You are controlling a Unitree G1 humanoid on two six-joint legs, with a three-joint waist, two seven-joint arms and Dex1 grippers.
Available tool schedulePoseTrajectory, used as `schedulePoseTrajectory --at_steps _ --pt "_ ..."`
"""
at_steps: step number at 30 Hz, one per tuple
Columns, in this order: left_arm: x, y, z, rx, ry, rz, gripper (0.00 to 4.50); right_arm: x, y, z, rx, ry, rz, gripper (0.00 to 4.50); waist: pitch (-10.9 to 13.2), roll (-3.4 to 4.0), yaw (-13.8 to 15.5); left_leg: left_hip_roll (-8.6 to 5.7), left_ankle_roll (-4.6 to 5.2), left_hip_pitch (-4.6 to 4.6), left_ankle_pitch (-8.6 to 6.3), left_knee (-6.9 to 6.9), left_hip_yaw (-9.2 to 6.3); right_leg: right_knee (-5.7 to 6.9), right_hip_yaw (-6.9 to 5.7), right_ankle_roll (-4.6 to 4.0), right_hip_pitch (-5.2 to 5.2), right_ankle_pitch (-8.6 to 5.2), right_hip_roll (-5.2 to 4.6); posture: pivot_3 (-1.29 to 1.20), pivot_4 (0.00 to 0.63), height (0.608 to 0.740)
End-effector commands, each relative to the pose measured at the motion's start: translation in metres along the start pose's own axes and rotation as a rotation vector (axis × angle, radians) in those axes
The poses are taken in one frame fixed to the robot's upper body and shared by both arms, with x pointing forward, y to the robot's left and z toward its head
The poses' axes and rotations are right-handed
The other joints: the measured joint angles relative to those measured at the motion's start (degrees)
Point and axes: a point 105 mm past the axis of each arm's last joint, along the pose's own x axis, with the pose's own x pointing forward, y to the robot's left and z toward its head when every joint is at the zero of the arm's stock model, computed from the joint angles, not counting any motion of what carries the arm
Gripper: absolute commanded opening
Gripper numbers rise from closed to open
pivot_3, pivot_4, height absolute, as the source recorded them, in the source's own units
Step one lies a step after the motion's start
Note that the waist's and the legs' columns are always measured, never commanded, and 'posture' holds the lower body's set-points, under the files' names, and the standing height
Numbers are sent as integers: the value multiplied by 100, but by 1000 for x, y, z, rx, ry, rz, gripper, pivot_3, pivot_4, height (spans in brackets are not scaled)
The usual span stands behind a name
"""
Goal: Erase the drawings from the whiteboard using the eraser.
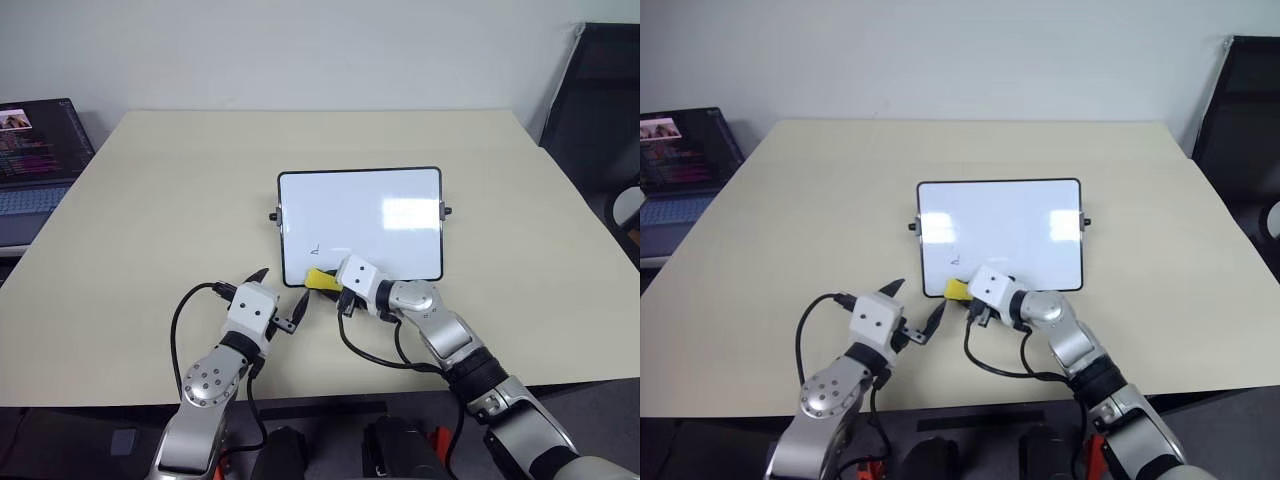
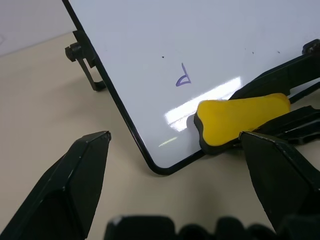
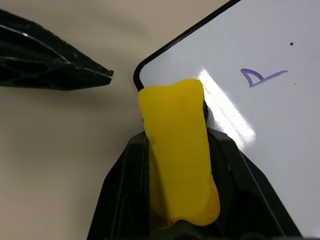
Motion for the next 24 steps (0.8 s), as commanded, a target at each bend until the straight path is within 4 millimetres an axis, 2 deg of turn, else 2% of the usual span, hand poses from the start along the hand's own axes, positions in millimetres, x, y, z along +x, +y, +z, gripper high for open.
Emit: schedulePoseTrajectory --at_steps 1,9,20,24 --pt "-2 4 13 18 -47 16 4500 2 -36 4 0 7 -174 1220 2 0 -4 0 0 3 0 0 0 0 0 -7 0 2 2 0 150 740" --pt "-1 1 13 17 -50 8 4500 -4 -72 8 -58 -1 -357 1220 2 -2 30 0 2 -7 2 10 -7 -3 -1 -5 4 2 1 0 150 740" --pt "2 -1 15 21 -59 -8 4500 -27 -79 -16 -43 53 -429 1220 2 -2 111 -1 2 -12 2 28 -7 -4 1 3 7 3 -9 0 150 740" --pt "4 -2 16 21 -65 -15 4500 -41 -90 -22 -29 62 -491 1220 2 -2 152 -1 2 -13 2 28 -8 -4 1 3 7 3 -9 0 150 740"
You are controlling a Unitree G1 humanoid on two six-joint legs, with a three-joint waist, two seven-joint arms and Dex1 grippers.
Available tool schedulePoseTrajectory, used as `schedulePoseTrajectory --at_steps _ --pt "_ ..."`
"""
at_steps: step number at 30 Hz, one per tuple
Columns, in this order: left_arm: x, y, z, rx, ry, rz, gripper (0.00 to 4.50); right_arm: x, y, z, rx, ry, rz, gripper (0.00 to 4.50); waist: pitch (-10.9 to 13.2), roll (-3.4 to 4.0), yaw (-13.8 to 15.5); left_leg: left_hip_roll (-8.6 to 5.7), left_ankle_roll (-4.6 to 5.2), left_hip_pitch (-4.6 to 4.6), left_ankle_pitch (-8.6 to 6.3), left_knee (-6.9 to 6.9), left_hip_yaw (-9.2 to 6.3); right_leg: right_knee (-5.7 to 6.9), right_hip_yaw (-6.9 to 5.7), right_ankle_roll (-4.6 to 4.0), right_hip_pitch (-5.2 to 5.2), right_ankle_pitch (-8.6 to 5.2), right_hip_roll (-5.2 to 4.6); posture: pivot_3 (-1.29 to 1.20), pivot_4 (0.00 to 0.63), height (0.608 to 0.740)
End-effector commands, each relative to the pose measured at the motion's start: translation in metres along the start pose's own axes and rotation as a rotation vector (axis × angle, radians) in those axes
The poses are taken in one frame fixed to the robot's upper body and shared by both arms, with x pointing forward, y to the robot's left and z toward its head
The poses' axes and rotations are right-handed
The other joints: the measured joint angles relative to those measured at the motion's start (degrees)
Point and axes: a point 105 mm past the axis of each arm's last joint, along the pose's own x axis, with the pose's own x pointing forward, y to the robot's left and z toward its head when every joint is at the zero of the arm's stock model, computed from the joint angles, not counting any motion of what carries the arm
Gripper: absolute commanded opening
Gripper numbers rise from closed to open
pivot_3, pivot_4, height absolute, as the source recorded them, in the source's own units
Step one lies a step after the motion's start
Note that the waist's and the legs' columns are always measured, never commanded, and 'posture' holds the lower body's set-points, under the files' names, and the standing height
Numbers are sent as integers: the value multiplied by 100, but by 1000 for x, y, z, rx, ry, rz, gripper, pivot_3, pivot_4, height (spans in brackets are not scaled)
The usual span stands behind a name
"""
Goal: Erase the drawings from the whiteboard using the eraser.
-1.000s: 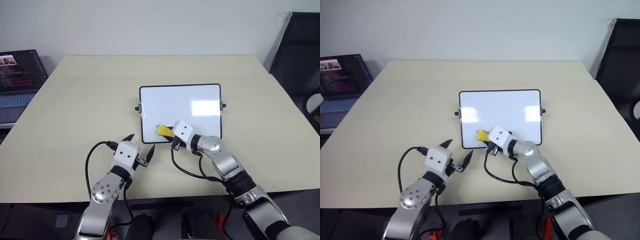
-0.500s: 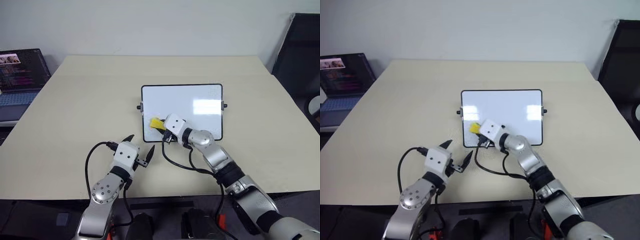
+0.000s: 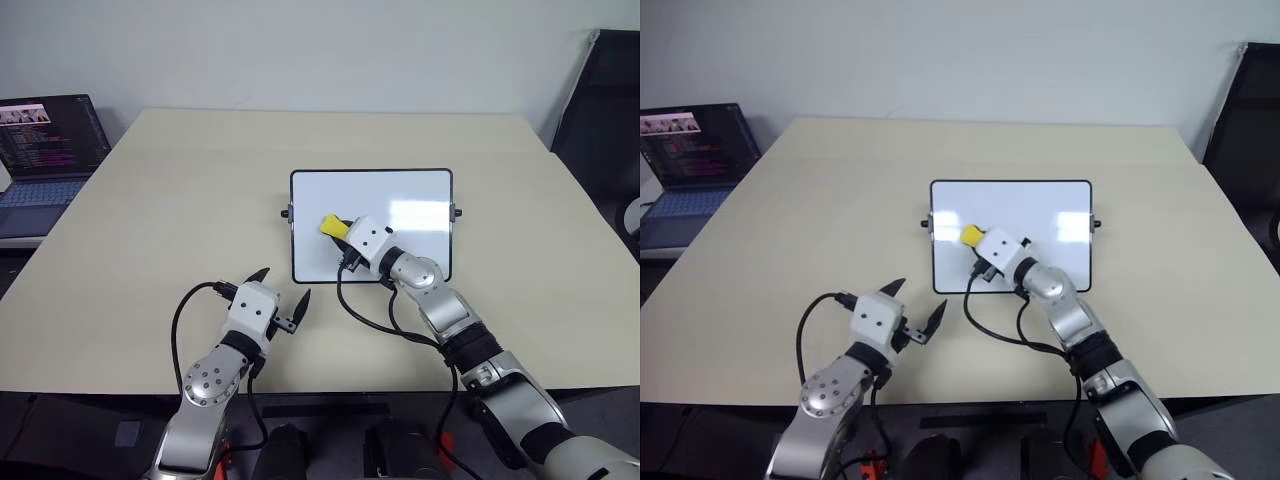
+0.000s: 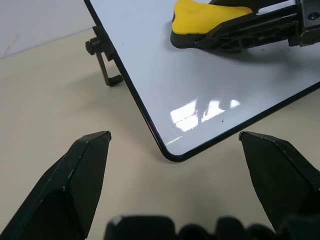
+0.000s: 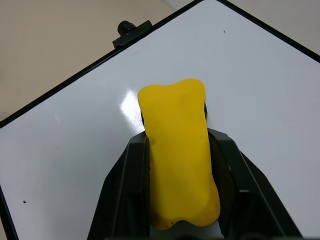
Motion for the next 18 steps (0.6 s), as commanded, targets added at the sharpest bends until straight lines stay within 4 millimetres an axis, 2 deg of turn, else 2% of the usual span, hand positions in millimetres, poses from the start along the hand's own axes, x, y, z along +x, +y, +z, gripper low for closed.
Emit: schedulePoseTrajectory --at_steps 1,3,7,9,13,16,18 --pt "2 -1 13 16 -56 -10 4500 -19 -31 -34 67 110 -132 1220 0 0 19 0 0 0 0 0 0 0 0 0 0 0 0 0 150 740" --pt "4 -2 15 15 -63 -12 4500 -21 -34 -27 116 61 -142 1220 0 -1 26 -1 0 -1 0 2 0 0 0 0 1 0 0 0 150 740" --pt "10 -1 26 9 -118 -15 4500 -26 -19 -6 215 -79 -48 1220 1 -3 25 0 0 -5 0 2 0 -2 -1 1 0 0 0 0 150 740" --pt "13 -1 31 7 -137 -19 4500 -32 -18 -1 248 -115 -35 1220 2 -1 16 1 0 -9 0 -4 5 -5 -2 1 -5 0 3 0 150 740" --pt "25 -5 42 -6 -180 -71 4500 -57 -34 3 284 -122 -93 1220 7 1 26 -1 0 -21 -1 -24 8 -8 -3 40 -21 11 4 0 150 740" --pt "39 -5 52 -9 -212 -123 4500 -86 -54 -4 290 -58 -183 1220 9 -1 39 -7 0 -30 -2 -34 4 -11 -7 44 -31 8 3 0 150 740" --pt "48 -15 65 -45 -262 -229 4500 -109 -69 -12 313 2 -251 1220 11 -3 45 -12 0 -32 -2 -35 5 -14 -8 44 -31 8 5 0 150 740"
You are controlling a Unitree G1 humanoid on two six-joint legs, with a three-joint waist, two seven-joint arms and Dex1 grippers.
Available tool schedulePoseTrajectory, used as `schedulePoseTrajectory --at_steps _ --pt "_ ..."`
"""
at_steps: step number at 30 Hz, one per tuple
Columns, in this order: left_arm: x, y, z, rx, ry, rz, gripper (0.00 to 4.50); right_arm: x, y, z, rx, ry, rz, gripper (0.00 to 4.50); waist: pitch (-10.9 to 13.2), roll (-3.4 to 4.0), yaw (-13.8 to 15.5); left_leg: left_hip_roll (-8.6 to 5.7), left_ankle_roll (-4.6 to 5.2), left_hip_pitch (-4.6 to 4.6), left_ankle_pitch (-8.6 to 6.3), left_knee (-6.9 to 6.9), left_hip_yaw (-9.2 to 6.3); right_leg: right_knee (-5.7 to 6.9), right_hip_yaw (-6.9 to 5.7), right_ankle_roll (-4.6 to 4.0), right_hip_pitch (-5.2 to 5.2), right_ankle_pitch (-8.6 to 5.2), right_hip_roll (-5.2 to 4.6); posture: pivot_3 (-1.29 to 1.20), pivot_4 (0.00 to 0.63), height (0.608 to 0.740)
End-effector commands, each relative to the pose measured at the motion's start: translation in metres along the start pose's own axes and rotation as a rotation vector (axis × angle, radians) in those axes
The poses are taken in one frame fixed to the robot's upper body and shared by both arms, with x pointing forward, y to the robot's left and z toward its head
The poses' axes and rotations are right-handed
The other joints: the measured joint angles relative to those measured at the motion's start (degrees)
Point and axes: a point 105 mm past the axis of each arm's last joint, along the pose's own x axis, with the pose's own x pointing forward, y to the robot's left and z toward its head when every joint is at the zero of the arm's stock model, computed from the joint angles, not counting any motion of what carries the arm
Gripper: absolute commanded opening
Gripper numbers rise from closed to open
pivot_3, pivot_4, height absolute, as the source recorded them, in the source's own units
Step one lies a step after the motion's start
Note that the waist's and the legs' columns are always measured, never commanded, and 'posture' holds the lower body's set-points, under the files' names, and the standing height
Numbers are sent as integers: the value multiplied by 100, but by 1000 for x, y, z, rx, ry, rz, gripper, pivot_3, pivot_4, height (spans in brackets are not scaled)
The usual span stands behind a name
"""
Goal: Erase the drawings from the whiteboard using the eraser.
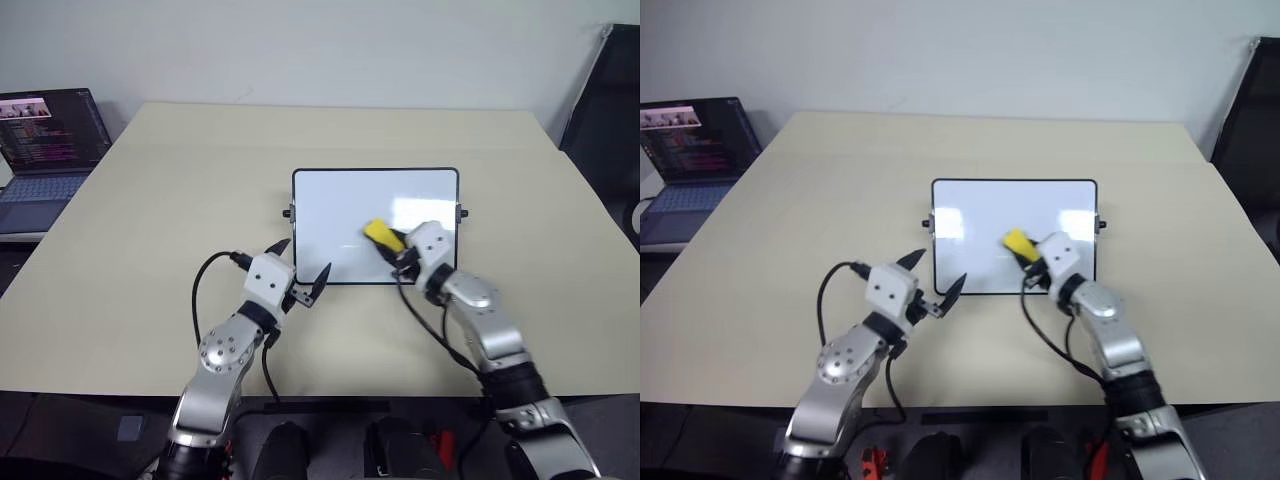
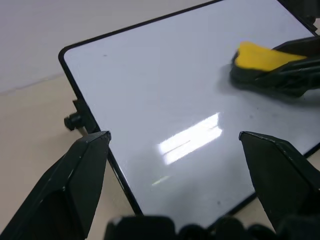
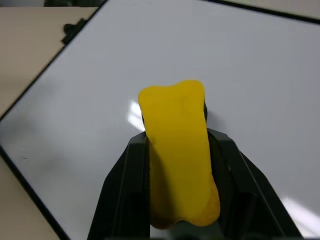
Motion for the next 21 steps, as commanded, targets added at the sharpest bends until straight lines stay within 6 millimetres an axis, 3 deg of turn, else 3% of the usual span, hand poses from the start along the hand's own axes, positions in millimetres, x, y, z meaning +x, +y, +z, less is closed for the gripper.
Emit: schedulePoseTrajectory --at_steps 1,6,12,15,21 --pt "16 -13 27 -48 -124 -154 4500 -31 -33 13 20 18 -131 1220 2 -4 -1 0 0 1 0 0 0 -2 -1 1 0 0 1 0 150 740" --pt "36 -40 52 -81 -250 -453 4500 -92 -79 -2 45 160 -356 1220 3 -4 1 -28 -1 -4 -1 -4 0 -11 -3 2 0 -1 4 0 150 740" --pt "38 -67 49 -96 -244 -738 4500 -143 -108 -38 202 350 -584 1220 3 -3 -91 -23 0 10 0 -15 8 -8 7 0 2 -2 14 0 150 740" --pt "37 -80 41 -86 -210 -855 4500 -156 -113 -50 275 398 -651 1220 4 -1 -99 -23 0 12 0 -16 7 -4 7 -1 1 -3 17 0 150 740" --pt "38 -96 27 -49 -168 -953 4500 -159 -108 -60 336 436 -663 1220 4 -1 -101 -26 0 10 0 -17 8 -10 8 0 2 -4 16 0 150 740"
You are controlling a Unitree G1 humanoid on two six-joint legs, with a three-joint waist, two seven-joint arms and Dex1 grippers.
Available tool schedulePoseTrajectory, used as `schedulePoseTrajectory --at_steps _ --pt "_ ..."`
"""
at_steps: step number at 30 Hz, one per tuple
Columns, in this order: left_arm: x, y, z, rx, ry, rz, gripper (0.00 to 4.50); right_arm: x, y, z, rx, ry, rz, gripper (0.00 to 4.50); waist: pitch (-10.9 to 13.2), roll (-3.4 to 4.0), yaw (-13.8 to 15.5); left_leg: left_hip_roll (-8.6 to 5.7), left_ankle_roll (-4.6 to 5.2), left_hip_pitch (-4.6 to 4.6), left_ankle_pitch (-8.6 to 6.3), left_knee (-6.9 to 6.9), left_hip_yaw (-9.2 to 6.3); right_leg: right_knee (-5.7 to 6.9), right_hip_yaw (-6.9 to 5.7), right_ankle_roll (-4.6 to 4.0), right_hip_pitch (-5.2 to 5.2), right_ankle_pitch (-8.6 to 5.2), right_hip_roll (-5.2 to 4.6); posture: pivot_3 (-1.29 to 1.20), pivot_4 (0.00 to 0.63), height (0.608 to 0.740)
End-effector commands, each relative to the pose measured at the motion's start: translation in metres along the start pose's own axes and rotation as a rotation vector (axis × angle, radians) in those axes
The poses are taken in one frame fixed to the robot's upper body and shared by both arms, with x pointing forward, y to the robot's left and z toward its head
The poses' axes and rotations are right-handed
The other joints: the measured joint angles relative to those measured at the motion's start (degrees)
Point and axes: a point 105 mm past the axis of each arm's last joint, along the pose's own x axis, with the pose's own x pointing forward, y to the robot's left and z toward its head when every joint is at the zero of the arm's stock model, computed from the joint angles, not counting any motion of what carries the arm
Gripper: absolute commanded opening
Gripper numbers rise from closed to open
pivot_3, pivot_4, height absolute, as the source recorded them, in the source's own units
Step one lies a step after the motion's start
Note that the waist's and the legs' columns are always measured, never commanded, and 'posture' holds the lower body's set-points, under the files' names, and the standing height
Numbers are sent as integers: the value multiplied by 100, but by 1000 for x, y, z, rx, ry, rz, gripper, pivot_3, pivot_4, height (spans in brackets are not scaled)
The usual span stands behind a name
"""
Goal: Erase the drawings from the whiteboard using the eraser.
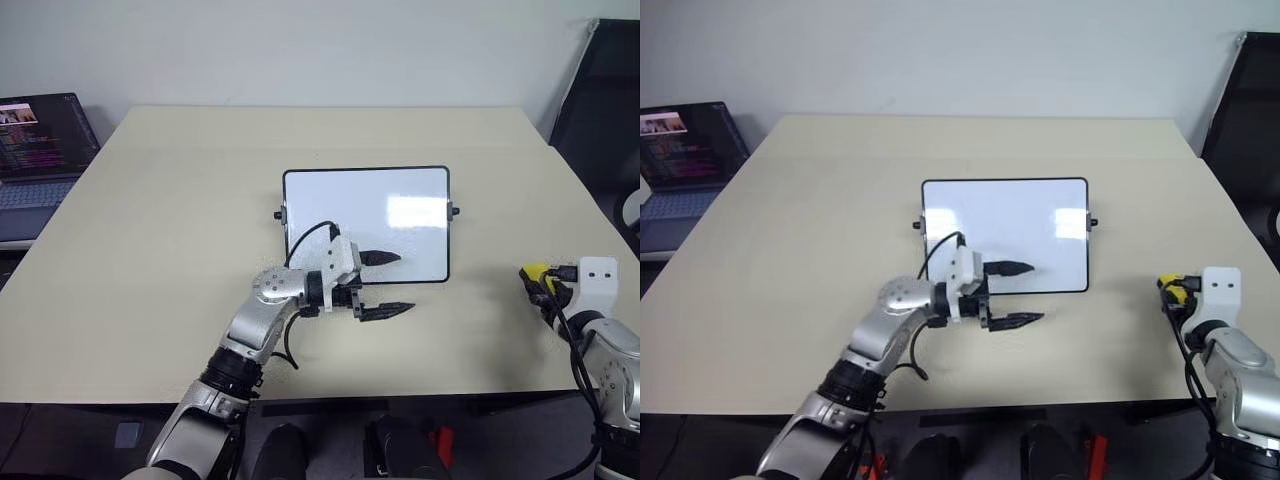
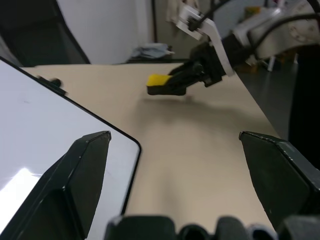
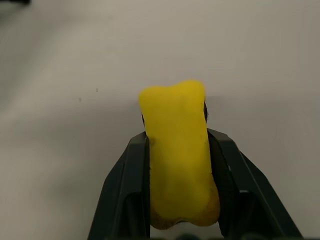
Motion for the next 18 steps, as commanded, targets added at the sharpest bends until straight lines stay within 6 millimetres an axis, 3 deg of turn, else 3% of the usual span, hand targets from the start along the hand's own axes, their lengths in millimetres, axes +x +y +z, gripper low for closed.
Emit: schedulePoseTrajectory --at_steps 1,15,18 --pt "6 -3 6 52 -16 -42 4500 -2 -3 7 22 -25 -19 1220 0 0 0 0 0 -1 0 -1 0 -1 0 0 0 0 0 0 150 740" --pt "-3 -5 3 42 4 -10 4500 11 5 11 32 -18 27 1220 0 1 1 0 0 -1 0 -1 -1 2 -1 1 0 0 -1 0 150 740" --pt "-3 -6 3 39 3 -11 4500 13 5 12 25 -23 27 2119 0 1 7 0 0 -1 0 -1 -2 2 -2 1 0 0 -1 0 150 740"
